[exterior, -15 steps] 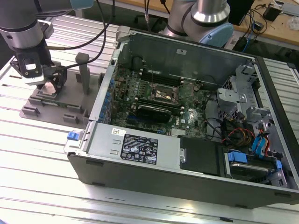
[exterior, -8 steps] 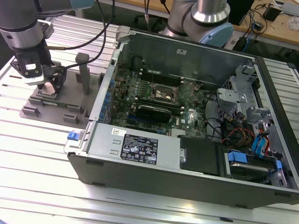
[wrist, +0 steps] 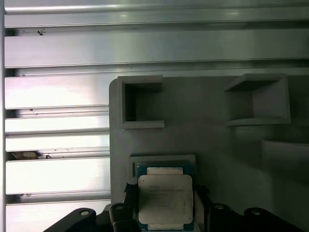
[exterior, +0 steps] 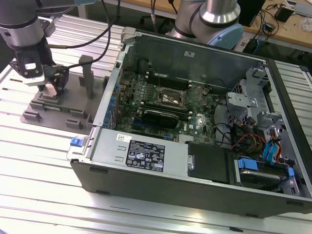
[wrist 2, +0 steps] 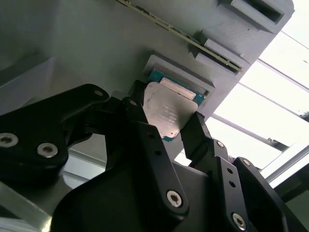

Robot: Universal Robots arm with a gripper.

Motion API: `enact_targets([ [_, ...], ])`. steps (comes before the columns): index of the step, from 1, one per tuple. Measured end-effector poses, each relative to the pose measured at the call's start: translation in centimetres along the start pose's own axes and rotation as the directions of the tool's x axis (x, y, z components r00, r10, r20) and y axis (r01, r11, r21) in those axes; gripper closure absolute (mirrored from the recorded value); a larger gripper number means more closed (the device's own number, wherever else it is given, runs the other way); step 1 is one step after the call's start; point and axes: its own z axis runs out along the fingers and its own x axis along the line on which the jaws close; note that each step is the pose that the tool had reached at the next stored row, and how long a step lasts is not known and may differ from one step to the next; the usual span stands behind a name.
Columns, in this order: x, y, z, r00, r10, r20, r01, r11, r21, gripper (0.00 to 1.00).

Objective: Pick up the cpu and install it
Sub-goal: 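Pick up the cpu and move it towards the insertion slot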

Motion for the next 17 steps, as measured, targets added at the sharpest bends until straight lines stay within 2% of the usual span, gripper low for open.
enact_targets([
  [2, -0.01, 0.02, -0.39, 1.0000, 0.000, 0.0001, 0.000, 1.0000, -0.0001, 0.45],
  [9, -0.05, 0.13, -2.52, 1.0000, 0.000, 0.0000, 0.000, 1.0000, 0.0000, 0.45],
  [14, -0.09, 0.21, -4.20, 1.0000, 0.000, 0.0001, 0.000, 1.0000, -0.0001, 0.45],
  [17, -0.12, 0.27, -5.46, 1.0000, 0.000, 0.0000, 0.000, 1.0000, 0.0000, 0.45],
])
